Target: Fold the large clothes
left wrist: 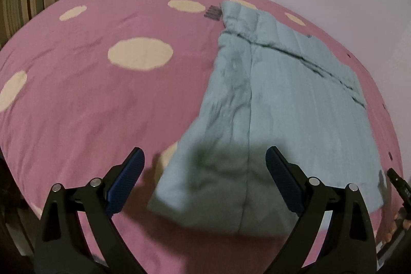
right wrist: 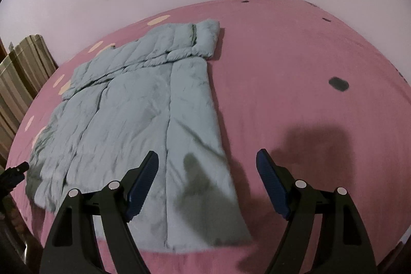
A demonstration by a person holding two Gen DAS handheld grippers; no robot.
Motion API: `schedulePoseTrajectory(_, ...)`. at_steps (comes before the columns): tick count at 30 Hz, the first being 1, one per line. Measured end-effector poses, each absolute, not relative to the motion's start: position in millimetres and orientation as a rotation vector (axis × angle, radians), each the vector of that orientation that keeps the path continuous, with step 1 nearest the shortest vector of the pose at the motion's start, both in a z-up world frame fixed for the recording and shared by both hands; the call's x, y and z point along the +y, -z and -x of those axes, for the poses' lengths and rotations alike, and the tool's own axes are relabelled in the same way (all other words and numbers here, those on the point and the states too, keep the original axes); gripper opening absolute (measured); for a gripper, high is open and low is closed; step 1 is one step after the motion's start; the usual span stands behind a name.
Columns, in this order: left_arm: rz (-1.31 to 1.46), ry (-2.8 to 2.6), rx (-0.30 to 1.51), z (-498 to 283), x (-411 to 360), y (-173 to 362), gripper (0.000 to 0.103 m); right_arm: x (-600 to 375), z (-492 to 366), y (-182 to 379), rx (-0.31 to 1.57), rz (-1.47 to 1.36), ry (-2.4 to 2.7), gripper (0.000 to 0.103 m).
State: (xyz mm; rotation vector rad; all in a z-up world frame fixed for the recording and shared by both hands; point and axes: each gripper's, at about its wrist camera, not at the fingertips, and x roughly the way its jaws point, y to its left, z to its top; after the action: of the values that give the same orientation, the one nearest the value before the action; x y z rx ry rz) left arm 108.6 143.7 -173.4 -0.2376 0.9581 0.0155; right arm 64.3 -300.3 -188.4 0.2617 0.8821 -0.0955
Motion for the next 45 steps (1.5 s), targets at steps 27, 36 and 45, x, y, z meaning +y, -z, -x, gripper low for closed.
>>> schedulePoseTrajectory(27, 0.264, 0.097, 0.896, -89.8, 134.5, 158.0, 0.005, -280.0, -39.2, 184.6, 0.869, -0.319, -0.019, 0.008)
schedulePoseTrajectory(36, 0.275, 0.129, 0.747, -116.9, 124.2, 84.4, 0.005, -296.3, -75.5, 125.6, 0.741, -0.399, -0.067, 0.007)
schedulePoseTrajectory(45, 0.254, 0.084, 0.729, -234.3, 107.1, 63.9, 0.005, -319.2, -183.6, 109.4, 0.722, -0.479, -0.063, 0.007)
